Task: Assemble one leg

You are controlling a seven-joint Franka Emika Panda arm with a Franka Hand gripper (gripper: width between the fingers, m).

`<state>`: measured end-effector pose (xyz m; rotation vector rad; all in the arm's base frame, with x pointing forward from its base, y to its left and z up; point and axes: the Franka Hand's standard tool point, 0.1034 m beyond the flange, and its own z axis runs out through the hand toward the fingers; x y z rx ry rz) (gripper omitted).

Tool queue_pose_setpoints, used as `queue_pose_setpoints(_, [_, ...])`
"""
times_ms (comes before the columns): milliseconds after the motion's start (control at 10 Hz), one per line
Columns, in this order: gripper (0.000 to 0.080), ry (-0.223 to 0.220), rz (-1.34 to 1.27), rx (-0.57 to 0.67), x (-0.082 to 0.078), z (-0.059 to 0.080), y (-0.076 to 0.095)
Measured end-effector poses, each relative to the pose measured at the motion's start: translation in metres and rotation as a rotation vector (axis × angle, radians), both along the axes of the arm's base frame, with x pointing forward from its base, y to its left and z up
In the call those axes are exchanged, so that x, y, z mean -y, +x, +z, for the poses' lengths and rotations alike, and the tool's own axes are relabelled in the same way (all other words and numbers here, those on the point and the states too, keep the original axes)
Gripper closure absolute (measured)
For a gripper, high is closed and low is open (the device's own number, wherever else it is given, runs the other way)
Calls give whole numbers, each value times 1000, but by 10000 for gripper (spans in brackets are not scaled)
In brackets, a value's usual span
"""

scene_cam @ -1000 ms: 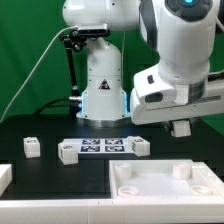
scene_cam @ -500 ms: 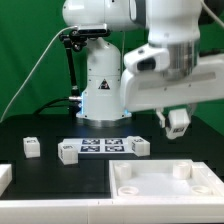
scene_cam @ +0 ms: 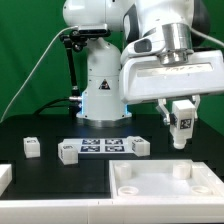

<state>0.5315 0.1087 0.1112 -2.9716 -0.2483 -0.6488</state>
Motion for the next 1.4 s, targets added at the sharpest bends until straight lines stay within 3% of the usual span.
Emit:
queue_pose_setpoints(200, [515, -16, 32, 74, 6, 13, 35])
queue_pose_setpoints(500, [515, -16, 34, 76, 5, 9, 33])
queue_pose_setpoints(600, [515, -14, 39, 105, 2, -2, 34])
queue_pose_setpoints(700, [514, -8, 50, 86, -6, -11, 52])
queue_pose_setpoints(900, [514, 2, 46, 106, -9, -10, 77])
queue_pose_setpoints(1300, [514, 7, 36, 104, -8, -35, 83])
queue_pose_setpoints(1400, [514, 8, 32, 125, -8, -35, 85])
